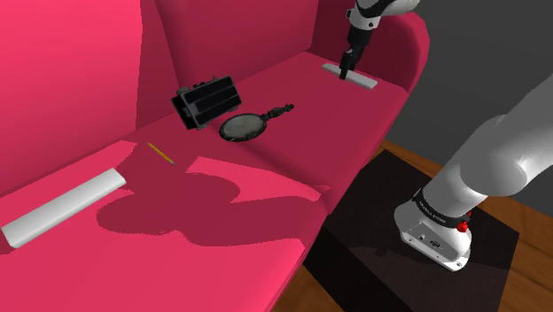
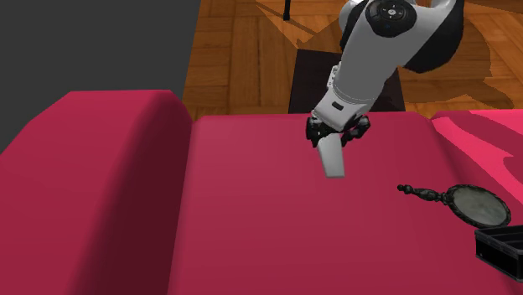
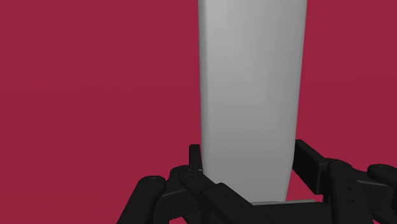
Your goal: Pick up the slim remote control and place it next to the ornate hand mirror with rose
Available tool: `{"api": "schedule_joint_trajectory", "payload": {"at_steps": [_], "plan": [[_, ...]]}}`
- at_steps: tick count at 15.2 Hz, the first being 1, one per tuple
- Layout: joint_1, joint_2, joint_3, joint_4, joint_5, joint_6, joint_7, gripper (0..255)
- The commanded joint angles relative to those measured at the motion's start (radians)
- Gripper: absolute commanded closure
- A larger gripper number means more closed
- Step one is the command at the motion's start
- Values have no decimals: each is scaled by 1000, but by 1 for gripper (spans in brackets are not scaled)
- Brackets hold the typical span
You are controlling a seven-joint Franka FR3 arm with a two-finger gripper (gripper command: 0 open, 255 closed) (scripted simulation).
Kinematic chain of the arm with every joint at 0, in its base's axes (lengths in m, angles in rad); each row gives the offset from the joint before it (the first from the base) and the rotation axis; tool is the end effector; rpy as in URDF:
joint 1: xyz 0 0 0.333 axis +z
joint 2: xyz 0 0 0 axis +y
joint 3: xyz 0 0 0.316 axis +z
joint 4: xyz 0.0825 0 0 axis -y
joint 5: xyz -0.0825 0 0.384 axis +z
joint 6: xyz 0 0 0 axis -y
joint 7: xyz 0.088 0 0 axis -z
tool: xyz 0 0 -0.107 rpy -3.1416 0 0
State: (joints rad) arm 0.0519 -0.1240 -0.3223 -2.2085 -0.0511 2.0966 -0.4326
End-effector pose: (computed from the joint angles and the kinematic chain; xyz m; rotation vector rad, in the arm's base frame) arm 0.4879 -0.1406 0.4307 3.1205 0.2972 0.0065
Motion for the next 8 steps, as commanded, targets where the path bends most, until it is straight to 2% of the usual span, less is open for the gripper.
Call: {"api": "schedule_joint_trajectory", "payload": {"at_steps": [1, 8], "plan": [[12, -59, 23, -64, -18, 8, 48, 255], [53, -259, 128, -260, -40, 1, 213, 255]]}}
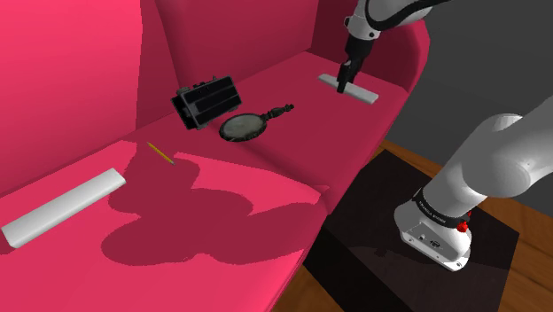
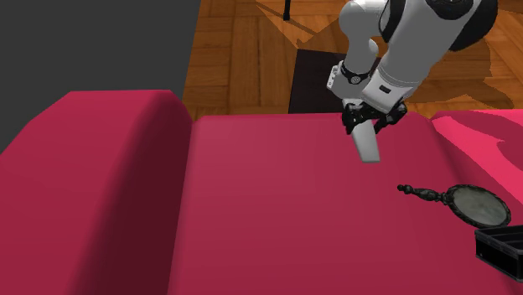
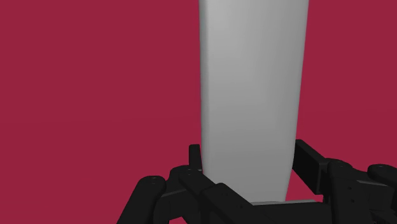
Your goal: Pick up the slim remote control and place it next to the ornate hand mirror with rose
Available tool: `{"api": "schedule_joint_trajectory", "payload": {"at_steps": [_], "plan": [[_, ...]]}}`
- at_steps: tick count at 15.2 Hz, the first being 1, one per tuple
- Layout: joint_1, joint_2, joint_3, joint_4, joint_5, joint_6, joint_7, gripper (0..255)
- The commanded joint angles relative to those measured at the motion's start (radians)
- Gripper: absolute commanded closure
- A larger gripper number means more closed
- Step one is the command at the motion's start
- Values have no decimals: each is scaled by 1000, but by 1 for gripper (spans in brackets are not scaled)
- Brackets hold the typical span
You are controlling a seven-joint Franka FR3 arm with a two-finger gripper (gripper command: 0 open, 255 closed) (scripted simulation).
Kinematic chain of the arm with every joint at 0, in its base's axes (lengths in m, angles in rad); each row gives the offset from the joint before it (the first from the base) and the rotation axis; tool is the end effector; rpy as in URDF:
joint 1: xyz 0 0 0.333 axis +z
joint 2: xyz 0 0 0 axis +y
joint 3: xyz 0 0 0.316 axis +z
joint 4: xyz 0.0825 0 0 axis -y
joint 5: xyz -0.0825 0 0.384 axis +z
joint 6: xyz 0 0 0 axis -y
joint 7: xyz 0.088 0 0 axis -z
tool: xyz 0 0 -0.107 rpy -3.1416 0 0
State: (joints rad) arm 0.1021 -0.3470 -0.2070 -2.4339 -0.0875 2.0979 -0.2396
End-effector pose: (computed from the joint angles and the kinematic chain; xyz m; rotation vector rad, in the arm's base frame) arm 0.4319 -0.0514 0.4311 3.1207 0.2980 0.0073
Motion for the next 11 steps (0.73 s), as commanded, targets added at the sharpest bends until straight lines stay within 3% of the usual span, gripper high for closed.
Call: {"api": "schedule_joint_trajectory", "payload": {"at_steps": [1, 11], "plan": [[9, -62, 29, -59, -2, -4, 43, 255], [113, -289, 214, -239, 82, -57, 273, 255]]}}
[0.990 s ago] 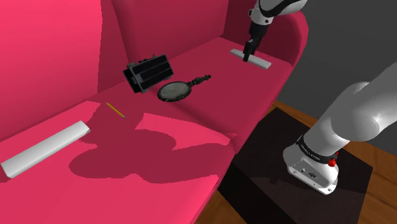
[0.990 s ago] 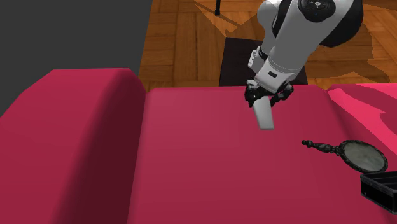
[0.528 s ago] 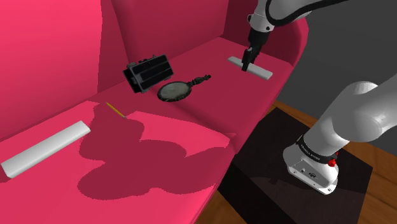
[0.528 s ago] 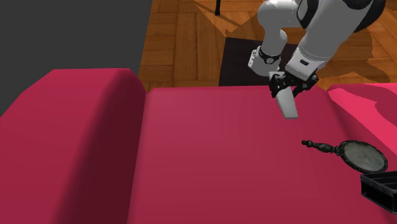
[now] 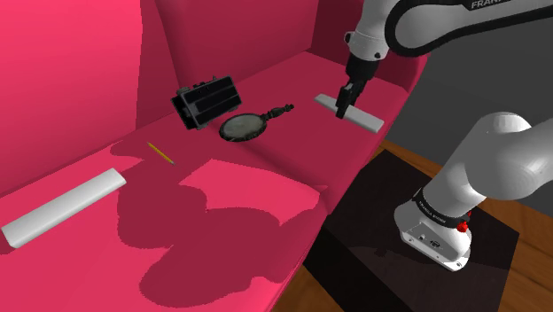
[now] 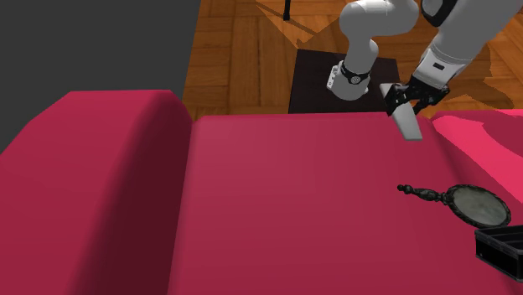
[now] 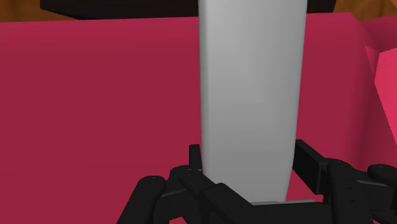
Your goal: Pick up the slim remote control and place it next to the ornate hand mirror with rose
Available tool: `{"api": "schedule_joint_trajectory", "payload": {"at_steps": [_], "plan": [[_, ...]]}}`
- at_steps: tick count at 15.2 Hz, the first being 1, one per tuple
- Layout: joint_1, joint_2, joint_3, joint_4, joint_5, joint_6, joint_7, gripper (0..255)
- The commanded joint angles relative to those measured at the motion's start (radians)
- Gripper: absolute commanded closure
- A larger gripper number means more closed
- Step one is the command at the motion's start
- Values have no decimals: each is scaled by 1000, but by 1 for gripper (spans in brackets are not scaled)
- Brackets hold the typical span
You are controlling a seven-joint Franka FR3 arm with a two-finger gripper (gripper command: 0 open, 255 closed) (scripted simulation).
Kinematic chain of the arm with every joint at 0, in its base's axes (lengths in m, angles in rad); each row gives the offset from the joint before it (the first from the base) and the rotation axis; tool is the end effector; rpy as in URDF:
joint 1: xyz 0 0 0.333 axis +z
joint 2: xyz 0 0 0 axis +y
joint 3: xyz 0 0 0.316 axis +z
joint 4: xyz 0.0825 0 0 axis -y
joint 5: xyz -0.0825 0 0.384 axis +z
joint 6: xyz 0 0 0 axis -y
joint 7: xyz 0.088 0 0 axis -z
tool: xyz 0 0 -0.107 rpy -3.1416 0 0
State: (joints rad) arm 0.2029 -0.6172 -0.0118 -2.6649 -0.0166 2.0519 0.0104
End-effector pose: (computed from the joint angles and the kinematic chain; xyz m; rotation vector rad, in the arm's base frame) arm 0.3456 0.0661 0.4288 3.1199 0.2981 0.0078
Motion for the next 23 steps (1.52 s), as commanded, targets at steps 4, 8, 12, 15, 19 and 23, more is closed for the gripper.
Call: {"api": "schedule_joint_trajectory", "payload": {"at_steps": [4, 8, 12, 15, 19, 23], "plan": [[39, -40, 57, -50, 38, 9, 69, 255], [39, -15, 59, -89, 39, 74, 69, 255], [39, 17, 60, -125, 40, 142, 70, 255], [39, 45, 62, -150, 40, 195, 70, 255], [39, 85, 63, -177, 40, 261, 71, 255], [39, 85, 63, -176, 40, 261, 71, 255]]}}
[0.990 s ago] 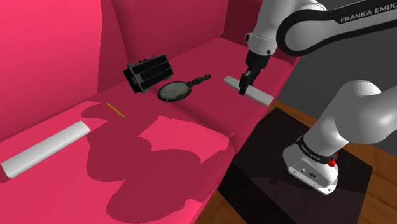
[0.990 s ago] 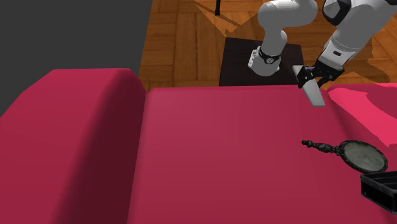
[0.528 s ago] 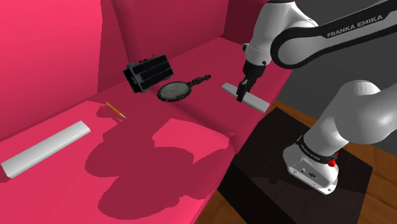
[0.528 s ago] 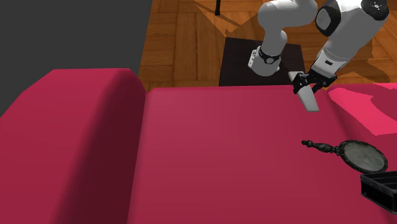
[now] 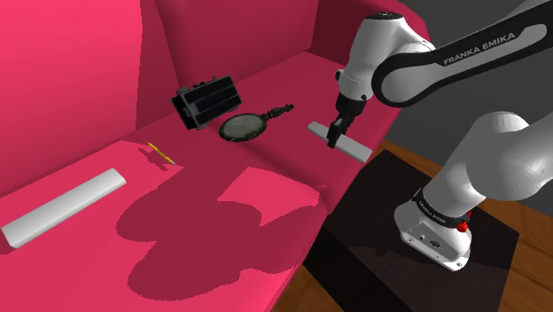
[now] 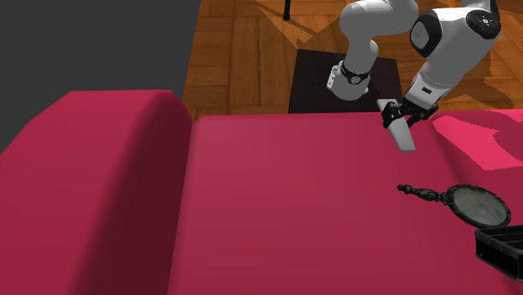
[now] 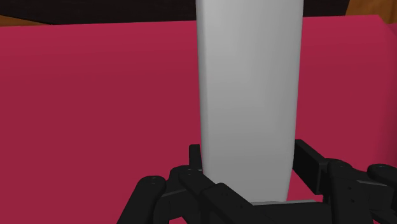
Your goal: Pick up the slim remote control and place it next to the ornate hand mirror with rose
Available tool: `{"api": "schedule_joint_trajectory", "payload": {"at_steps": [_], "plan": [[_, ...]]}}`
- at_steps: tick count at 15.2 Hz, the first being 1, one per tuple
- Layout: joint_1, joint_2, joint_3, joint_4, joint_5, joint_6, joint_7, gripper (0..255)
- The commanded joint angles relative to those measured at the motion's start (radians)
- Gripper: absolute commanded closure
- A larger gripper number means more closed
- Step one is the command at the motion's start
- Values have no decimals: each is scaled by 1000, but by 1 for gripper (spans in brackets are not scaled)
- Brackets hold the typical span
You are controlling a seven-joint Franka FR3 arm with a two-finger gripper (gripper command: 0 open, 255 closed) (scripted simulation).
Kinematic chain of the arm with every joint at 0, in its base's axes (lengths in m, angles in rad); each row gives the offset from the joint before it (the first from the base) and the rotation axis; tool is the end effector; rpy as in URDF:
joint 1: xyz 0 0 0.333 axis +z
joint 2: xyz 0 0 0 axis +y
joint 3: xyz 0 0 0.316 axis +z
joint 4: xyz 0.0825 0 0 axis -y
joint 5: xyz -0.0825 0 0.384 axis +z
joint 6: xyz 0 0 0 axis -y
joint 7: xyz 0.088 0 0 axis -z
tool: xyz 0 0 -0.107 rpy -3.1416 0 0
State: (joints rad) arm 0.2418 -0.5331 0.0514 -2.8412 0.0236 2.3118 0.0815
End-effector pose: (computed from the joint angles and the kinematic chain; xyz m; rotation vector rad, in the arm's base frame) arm 0.3246 0.0962 0.3431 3.1197 0.2952 0.0076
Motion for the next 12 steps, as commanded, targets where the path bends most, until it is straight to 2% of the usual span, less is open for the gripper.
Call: {"api": "schedule_joint_trajectory", "payload": {"at_steps": [1, 3, 4, 9, 12], "plan": [[0, 1, 0, 0, 0, 1, 0, 255], [0, 1, 0, 0, 0, 1, 0, 255], [0, 1, 0, 0, 0, 1, 0, 0], [0, 1, 0, 0, 0, 1, 0, 0], [1, -75, -3, 58, 0, -133, -1, 0]]}}
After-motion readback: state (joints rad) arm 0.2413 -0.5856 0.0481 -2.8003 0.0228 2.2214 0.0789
